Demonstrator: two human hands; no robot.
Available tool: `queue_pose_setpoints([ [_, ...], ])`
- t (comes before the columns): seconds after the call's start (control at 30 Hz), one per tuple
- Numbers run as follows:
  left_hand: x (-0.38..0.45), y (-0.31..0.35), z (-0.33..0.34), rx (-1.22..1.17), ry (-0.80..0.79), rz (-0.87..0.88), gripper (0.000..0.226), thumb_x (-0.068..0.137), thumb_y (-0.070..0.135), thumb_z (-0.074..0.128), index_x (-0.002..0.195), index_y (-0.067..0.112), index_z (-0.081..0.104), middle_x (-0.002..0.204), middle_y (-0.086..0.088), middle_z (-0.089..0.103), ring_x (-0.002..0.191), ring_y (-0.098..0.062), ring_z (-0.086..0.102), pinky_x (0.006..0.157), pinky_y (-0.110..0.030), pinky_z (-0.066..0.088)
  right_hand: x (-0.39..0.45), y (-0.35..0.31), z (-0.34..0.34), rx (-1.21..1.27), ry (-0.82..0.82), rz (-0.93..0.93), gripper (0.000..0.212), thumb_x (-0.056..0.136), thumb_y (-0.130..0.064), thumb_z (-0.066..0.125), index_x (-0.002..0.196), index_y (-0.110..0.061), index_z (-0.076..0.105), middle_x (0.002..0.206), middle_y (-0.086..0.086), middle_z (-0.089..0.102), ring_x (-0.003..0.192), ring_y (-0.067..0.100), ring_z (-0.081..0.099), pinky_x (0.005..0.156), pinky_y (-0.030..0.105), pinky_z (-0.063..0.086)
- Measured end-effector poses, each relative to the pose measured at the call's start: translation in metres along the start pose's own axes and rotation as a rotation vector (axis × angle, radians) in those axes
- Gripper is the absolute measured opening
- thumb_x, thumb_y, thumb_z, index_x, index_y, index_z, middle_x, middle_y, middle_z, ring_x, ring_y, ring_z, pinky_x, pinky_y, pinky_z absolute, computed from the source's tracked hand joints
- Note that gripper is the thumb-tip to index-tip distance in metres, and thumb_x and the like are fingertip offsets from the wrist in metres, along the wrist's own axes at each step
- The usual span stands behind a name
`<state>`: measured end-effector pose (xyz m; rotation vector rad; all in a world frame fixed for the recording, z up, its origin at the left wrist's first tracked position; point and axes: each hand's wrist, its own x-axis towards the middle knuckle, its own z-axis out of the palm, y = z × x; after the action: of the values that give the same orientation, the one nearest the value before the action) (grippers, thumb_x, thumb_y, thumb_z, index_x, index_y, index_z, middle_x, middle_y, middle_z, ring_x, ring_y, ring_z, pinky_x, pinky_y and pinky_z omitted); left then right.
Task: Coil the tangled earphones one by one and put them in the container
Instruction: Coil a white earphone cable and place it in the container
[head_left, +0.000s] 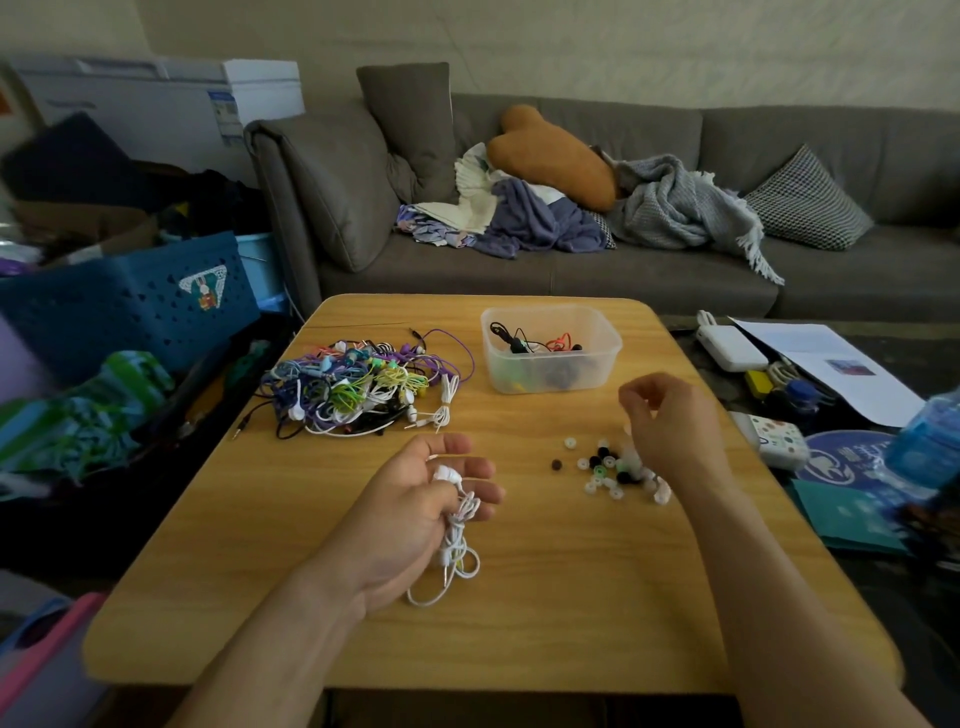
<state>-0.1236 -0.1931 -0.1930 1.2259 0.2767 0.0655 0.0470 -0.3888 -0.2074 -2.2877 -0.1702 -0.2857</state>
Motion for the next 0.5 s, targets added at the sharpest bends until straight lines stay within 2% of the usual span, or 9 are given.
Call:
queue_pose_setpoints([
  [0.03,-0.001,0.0,0.001,0.02,-0.006,0.013,0.044,0.086,-0.026,0.031,0.116,0.002,0.048,0.101,-0.022,0.061,0.081,-0.028,0.067,0.072,-0.032,0.055,-0.005,-0.009,-0.004,0.113,0.029,-0.008,0.008,0.097,-0.022,0.061,0.099,-0.019,0.068,0.084,-0.012,0.063,0.093,0.012,0.061,0.065,0.014,0.043],
  [0.07,-0.002,0.001,0.002,0.037,-0.012,0.023,0.041,0.089,-0.024,0.034,0.117,0.002,0.048,0.101,-0.021,0.062,0.081,-0.027,0.068,0.072,-0.031,0.056,-0.012,-0.018,-0.008,0.218,0.033,-0.017,0.007,0.095,-0.023,0.063,0.098,-0.02,0.068,0.084,-0.01,0.066,0.084,0.006,0.062,0.059,0.009,0.042],
  [0.1,-0.003,0.001,0.002,0.046,-0.017,0.033,0.037,0.091,-0.021,0.036,0.117,0.003,0.048,0.101,-0.02,0.063,0.081,-0.026,0.068,0.074,-0.032,0.056,-0.02,-0.026,-0.011,0.32,0.01,-0.031,0.005,0.093,-0.023,0.066,0.098,-0.021,0.069,0.084,-0.008,0.069,0.077,0.005,0.063,0.059,0.01,0.046],
  [0.17,-0.004,0.0,0.004,0.066,-0.032,0.05,0.03,0.096,-0.013,0.038,0.119,0.005,0.048,0.101,-0.018,0.067,0.085,-0.028,0.069,0.083,-0.039,0.054,-0.04,-0.041,-0.013,0.496,-0.099,-0.073,0.01,0.088,-0.02,0.073,0.097,-0.022,0.07,0.083,-0.001,0.072,0.075,0.011,0.067,0.066,0.019,0.055],
  [0.23,-0.004,-0.001,0.005,0.142,-0.052,0.084,0.026,0.1,-0.004,0.038,0.12,0.009,0.048,0.102,-0.015,0.071,0.091,-0.03,0.069,0.088,-0.042,0.052,-0.06,-0.053,-0.009,0.605,-0.24,-0.136,0.017,0.081,-0.013,0.078,0.096,-0.018,0.073,0.083,0.002,0.074,0.072,0.015,0.067,0.066,0.027,0.056],
  [0.33,-0.007,-0.002,0.008,0.291,-0.065,0.166,0.02,0.102,0.006,0.039,0.119,0.012,0.048,0.101,-0.017,0.07,0.085,-0.025,0.072,0.075,-0.029,0.056,-0.079,-0.067,0.002,0.75,-0.443,-0.214,0.018,0.074,-0.012,0.081,0.09,-0.018,0.074,0.075,0.0,0.073,0.065,0.01,0.065,0.062,0.026,0.053],
  [0.43,-0.011,-0.006,0.008,0.519,-0.073,0.241,0.019,0.101,0.015,0.044,0.119,0.019,0.046,0.095,-0.01,0.073,0.082,-0.022,0.073,0.076,-0.035,0.058,-0.09,-0.072,0.013,0.706,-0.493,-0.272,0.014,0.073,-0.023,0.084,0.083,-0.029,0.077,0.079,0.0,0.075,0.066,0.024,0.068,0.063,0.039,0.058],
  [0.5,-0.014,-0.008,0.005,0.616,-0.066,0.271,0.021,0.101,0.007,0.044,0.116,0.021,0.047,0.096,-0.004,0.071,0.083,-0.015,0.072,0.077,-0.031,0.058,-0.096,-0.074,0.016,0.555,-0.472,-0.334,0.01,0.077,-0.026,0.084,0.083,-0.03,0.077,0.079,-0.004,0.074,0.062,0.027,0.067,0.058,0.036,0.056],
])
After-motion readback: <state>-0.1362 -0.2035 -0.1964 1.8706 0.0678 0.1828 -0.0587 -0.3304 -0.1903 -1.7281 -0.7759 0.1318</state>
